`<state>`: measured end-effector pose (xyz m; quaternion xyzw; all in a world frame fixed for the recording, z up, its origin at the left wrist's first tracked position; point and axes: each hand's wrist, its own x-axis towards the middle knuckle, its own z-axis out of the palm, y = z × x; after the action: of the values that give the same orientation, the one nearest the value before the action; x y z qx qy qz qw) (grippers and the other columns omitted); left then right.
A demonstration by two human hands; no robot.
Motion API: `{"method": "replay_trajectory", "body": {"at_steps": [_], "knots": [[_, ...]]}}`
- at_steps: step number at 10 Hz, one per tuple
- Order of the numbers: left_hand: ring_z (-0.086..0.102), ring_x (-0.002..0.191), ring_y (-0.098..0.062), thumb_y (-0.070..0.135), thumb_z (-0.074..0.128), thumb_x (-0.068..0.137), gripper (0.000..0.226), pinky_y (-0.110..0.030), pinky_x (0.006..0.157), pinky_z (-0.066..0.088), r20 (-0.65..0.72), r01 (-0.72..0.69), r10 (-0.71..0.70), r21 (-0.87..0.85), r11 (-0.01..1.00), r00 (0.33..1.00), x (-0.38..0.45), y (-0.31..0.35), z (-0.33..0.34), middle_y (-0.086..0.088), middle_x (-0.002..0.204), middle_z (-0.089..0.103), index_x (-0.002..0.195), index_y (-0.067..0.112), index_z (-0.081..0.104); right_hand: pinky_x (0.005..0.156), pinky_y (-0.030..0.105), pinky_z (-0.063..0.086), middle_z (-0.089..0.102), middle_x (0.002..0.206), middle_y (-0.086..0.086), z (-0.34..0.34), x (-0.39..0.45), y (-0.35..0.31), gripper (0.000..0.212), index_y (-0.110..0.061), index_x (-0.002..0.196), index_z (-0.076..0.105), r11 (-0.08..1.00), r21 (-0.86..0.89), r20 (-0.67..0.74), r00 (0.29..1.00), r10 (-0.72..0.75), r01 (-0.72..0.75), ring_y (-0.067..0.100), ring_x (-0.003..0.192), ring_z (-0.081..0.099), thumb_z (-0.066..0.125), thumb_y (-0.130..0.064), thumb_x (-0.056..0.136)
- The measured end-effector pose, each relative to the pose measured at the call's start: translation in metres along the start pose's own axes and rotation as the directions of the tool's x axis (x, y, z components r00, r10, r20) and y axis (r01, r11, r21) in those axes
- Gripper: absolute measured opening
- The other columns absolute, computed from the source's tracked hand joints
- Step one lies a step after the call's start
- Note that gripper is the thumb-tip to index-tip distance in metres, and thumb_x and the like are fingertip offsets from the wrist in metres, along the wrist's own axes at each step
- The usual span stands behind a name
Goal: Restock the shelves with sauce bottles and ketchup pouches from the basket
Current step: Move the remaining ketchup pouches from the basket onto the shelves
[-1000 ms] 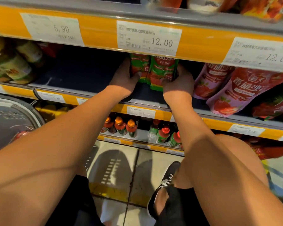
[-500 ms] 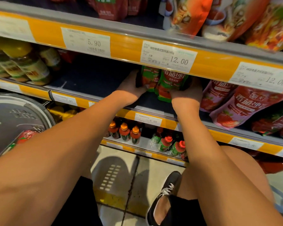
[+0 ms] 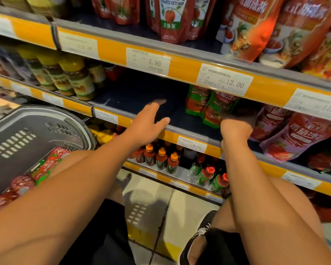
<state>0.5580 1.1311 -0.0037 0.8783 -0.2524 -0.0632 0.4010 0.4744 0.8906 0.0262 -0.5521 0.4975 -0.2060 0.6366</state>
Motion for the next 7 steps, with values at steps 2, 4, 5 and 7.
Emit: {"method": "replay_trajectory", "body": {"at_steps": [2,4,5,7], "knots": [[0.037,0.146,-0.009,0.047,0.057,0.101,0.057,-0.025,0.105,0.037,-0.084,-0.024,0.013,-0.122,0.992,0.996,-0.014,-0.016,-0.027,0.007,0.160,0.039,0.153,0.034,0.037,0.065,0.024,0.037,0.043,0.087,-0.005,0.002,-0.009,0.000,0.024,-0.024,0.086,0.043,0.948,0.316,-0.040,0.998,0.051,-0.036,0.016,0.072,0.039,0.045,-0.002,0.094],[0.043,0.140,-0.004,0.051,0.059,0.099,0.049,-0.030,0.110,0.037,-0.166,0.014,-0.046,-0.188,0.982,0.985,-0.027,-0.023,-0.053,0.014,0.151,0.048,0.145,0.038,0.047,0.073,0.042,0.056,0.066,0.085,0.003,0.015,-0.048,0.004,0.016,-0.013,0.083,0.061,0.989,0.005,0.033,0.989,-0.147,0.147,0.019,0.073,0.062,0.077,-0.011,0.080],[0.044,0.136,0.000,0.052,0.060,0.097,0.043,-0.027,0.105,0.036,-0.198,0.024,-0.066,-0.205,0.978,0.978,-0.040,-0.027,-0.068,0.018,0.146,0.051,0.138,0.041,0.052,0.079,0.039,0.058,0.073,0.093,0.000,0.028,-0.072,0.016,0.019,-0.021,0.093,0.072,0.936,-0.150,0.254,0.928,-0.274,0.318,0.017,0.088,0.070,0.083,-0.028,0.079],[0.049,0.133,0.001,0.041,0.066,0.096,0.039,-0.031,0.106,0.039,-0.304,0.023,-0.101,-0.252,0.967,0.947,-0.082,-0.043,-0.111,0.021,0.137,0.059,0.134,0.038,0.059,0.094,0.031,0.053,0.068,0.113,-0.013,0.062,-0.117,0.039,0.023,-0.028,0.109,0.072,0.726,-0.211,0.605,0.671,-0.428,0.654,0.006,0.109,0.063,0.079,-0.025,0.087]]}}
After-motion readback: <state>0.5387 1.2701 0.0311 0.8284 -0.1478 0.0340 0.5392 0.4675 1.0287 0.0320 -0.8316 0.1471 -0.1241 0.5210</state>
